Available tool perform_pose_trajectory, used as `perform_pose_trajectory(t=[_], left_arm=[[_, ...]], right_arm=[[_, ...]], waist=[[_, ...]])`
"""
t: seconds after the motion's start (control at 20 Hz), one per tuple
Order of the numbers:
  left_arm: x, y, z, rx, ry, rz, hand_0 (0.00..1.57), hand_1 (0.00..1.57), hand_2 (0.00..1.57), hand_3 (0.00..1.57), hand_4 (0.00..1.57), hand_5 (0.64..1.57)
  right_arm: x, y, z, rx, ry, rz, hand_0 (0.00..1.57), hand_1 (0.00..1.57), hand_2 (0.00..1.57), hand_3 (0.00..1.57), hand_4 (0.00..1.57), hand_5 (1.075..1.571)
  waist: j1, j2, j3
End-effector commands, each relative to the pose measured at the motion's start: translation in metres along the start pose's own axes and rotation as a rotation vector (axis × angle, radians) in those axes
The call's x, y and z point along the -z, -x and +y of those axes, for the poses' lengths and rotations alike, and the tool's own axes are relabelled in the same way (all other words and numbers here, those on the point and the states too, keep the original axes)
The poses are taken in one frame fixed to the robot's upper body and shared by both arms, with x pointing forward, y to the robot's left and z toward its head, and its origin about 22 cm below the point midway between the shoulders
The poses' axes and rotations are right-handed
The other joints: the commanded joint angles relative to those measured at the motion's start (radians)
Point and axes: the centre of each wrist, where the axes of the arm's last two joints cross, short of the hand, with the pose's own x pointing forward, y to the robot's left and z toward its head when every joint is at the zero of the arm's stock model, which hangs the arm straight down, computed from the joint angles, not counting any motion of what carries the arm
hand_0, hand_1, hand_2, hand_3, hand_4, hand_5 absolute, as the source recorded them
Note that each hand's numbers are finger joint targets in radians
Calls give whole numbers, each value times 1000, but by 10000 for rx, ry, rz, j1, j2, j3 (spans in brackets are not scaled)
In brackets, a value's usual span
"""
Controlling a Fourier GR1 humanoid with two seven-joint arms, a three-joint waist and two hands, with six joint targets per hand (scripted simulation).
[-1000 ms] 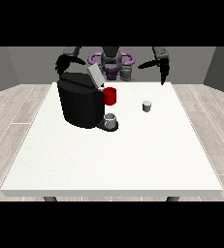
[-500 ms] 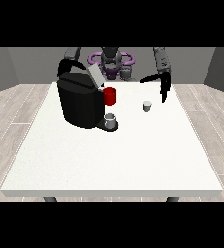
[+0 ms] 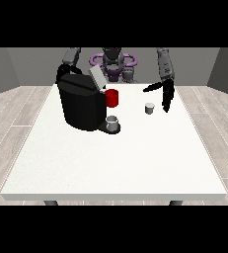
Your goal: Insert the coffee pod into the coffee machine and close the lid
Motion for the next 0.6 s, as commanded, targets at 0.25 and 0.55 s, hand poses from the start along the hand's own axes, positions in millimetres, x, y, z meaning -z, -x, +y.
perform_pose_trajectory(t=[0.25,0.55], left_arm=[[9,12,-13,1038,417,1115,647,647,718,349,0,1571],[11,21,2,2247,174,1061,634,634,756,487,0,1571]], right_arm=[[-2,12,3,-391,10,865,0,0,0,0,356,1571],[-1,4,15,-51,-125,287,0,0,0,0,435,1571]], waist=[[44,-573,1],[-418,27,-2]])
